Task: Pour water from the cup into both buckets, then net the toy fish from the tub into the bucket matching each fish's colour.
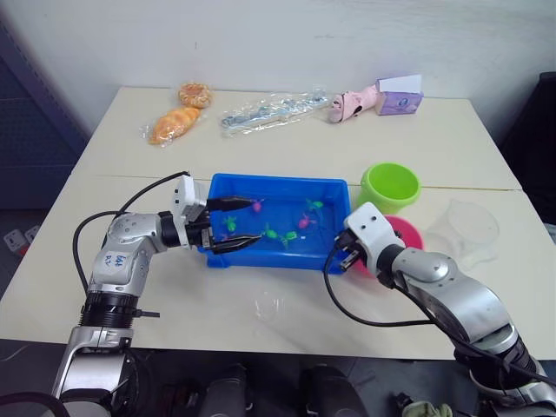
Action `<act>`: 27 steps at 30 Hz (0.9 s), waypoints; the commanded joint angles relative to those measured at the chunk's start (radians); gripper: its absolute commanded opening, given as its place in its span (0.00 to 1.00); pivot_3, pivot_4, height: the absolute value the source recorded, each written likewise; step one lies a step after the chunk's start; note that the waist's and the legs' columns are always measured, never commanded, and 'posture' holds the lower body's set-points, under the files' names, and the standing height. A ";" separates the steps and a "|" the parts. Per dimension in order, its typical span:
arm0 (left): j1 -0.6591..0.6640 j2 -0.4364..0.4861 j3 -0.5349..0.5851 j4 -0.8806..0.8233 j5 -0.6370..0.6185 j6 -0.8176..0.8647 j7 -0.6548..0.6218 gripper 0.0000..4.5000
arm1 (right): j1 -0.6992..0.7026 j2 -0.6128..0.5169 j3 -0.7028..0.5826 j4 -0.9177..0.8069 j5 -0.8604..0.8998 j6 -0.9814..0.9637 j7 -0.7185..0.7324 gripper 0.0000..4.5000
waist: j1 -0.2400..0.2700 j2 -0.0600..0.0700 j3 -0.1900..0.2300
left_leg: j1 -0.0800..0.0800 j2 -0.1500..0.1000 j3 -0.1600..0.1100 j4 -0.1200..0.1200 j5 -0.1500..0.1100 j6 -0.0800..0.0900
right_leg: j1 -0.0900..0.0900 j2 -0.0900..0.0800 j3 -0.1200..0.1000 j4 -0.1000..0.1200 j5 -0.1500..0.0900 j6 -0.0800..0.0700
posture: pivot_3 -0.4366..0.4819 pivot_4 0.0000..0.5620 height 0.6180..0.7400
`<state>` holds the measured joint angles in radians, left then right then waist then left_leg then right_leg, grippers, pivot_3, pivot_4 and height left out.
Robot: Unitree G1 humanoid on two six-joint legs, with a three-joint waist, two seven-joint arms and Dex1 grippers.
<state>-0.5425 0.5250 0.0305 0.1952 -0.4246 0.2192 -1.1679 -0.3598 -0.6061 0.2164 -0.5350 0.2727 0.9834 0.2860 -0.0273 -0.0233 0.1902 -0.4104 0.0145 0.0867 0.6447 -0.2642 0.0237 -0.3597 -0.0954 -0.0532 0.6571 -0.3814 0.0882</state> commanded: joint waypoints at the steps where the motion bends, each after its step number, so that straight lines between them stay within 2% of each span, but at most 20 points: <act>1: 0.005 0.010 0.018 -0.044 -0.019 0.002 0.001 0.99 | 0.001 0.013 -0.076 -0.006 -0.002 -0.029 0.011 0.00 | 0.000 0.000 0.000 | 0.000 0.000 0.000 0.000 0.000 0.000 | 0.000 0.000 0.000 0.000 0.000 0.000 | 0.48 0.27 1.00; 4: 0.009 0.011 0.018 -0.048 -0.020 0.003 0.000 0.99 | -0.001 0.041 -0.114 -0.010 0.023 -0.017 0.022 0.00 | 0.000 0.000 0.000 | 0.000 0.000 0.000 0.000 0.000 0.000 | 0.000 0.000 0.000 0.000 0.000 0.000 | 0.48 0.27 1.00; 9: 0.013 0.015 0.019 -0.053 -0.020 0.006 -0.001 0.99 | -0.015 0.134 -0.246 -0.051 0.151 0.129 0.036 0.00 | 0.000 0.000 0.000 | 0.000 0.000 0.000 -0.001 0.000 0.000 | 0.000 0.000 0.000 0.000 0.000 0.000 | 0.48 0.27 1.00; 14: 0.015 0.027 0.021 -0.056 -0.024 0.016 -0.016 0.99 | -0.050 0.202 -0.409 -0.094 0.280 0.296 0.027 0.00 | 0.000 0.000 0.000 | 0.000 0.000 0.000 0.000 0.000 0.000 | 0.000 0.000 0.000 0.000 0.000 0.000 | 0.48 0.27 1.00; 16: 0.003 0.038 0.028 -0.051 -0.034 0.027 -0.031 0.99 | -0.071 0.231 -0.516 -0.128 0.365 0.391 0.043 0.00 | 0.000 0.000 0.000 | 0.000 0.000 0.000 -0.001 0.000 0.000 | 0.000 0.000 0.000 0.000 0.000 0.000 | 0.48 0.27 1.00; 23: -0.027 0.027 0.030 -0.067 -0.085 0.065 -0.050 0.99 | -0.049 0.196 -0.813 -0.290 0.587 0.593 0.131 0.00 | 0.002 0.000 0.000 | 0.001 0.000 0.000 -0.004 0.000 0.000 | 0.000 0.000 0.000 -0.001 0.000 0.000 | 0.48 0.27 1.00; 27: -0.056 0.000 0.016 -0.075 -0.101 0.080 -0.046 0.99 | 0.023 0.153 -1.002 -0.377 0.706 0.621 0.172 0.00 | 0.004 0.000 0.000 | 0.001 -0.001 0.000 -0.007 0.000 0.000 | 0.001 -0.001 0.000 -0.003 0.000 0.000 | 0.48 0.27 1.00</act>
<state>-0.5737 0.5279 0.0382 0.1618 -0.4948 0.2975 -1.2134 -0.3578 -0.4343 -0.7004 -0.8486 0.9119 1.5969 0.4304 -0.0230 -0.0231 0.1902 -0.4095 0.0130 0.0863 0.6367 -0.2644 0.0239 -0.3585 -0.0960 -0.0531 0.6542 -0.3812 0.0881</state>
